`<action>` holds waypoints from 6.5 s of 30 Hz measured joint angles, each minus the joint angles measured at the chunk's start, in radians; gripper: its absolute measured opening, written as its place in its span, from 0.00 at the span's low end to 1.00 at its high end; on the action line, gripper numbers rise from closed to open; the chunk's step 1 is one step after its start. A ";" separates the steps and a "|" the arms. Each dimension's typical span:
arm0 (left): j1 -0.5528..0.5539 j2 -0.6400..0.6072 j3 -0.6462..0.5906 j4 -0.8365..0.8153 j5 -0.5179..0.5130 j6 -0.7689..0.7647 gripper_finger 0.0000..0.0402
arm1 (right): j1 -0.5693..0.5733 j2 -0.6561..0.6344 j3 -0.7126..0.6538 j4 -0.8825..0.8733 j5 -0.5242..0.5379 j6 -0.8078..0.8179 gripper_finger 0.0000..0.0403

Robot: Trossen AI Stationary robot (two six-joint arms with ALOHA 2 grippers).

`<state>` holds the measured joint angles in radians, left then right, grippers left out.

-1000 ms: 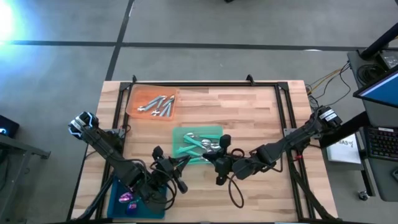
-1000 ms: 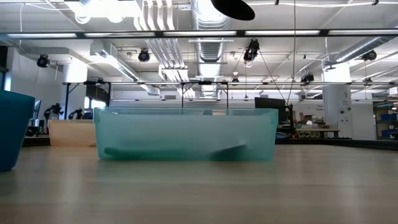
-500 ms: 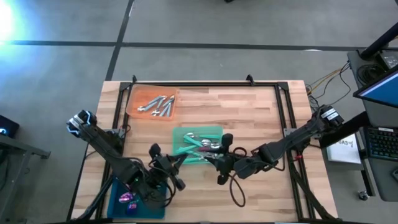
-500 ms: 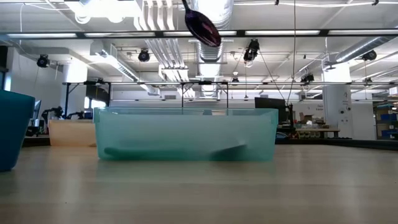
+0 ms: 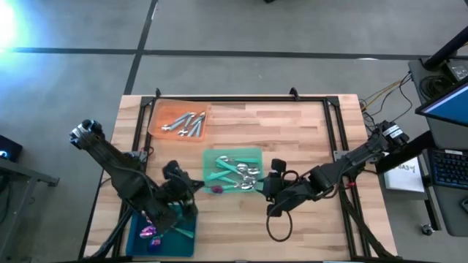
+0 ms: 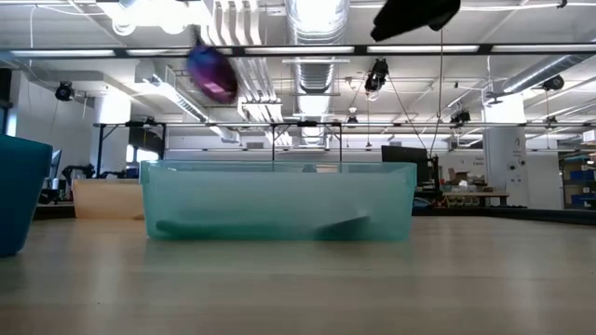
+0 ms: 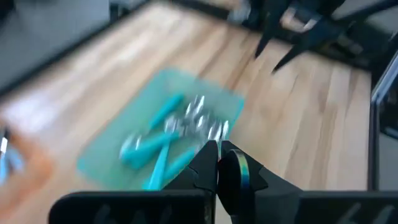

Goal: Sort silverware by color (type)
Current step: Put the iridescent spoon into the blue bin, then return to Home Position

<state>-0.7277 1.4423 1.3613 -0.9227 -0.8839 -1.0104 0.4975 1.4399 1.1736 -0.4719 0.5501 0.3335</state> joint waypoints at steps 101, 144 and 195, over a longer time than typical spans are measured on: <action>-0.020 0.040 0.000 -0.098 0.437 0.302 0.24 | -0.041 -0.452 -0.160 -0.166 -0.070 -0.031 0.30; -0.043 -0.043 0.000 -0.157 0.370 0.269 0.24 | -0.043 -0.883 -1.061 0.359 0.195 0.269 0.30; -0.043 -0.043 0.000 -0.119 0.332 0.208 0.24 | -0.245 -1.060 -1.162 0.542 0.151 0.250 0.23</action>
<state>-0.7708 1.3991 1.3613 -1.0414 -0.5520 -0.8021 0.2529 0.3795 0.0113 0.0696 0.7010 0.5835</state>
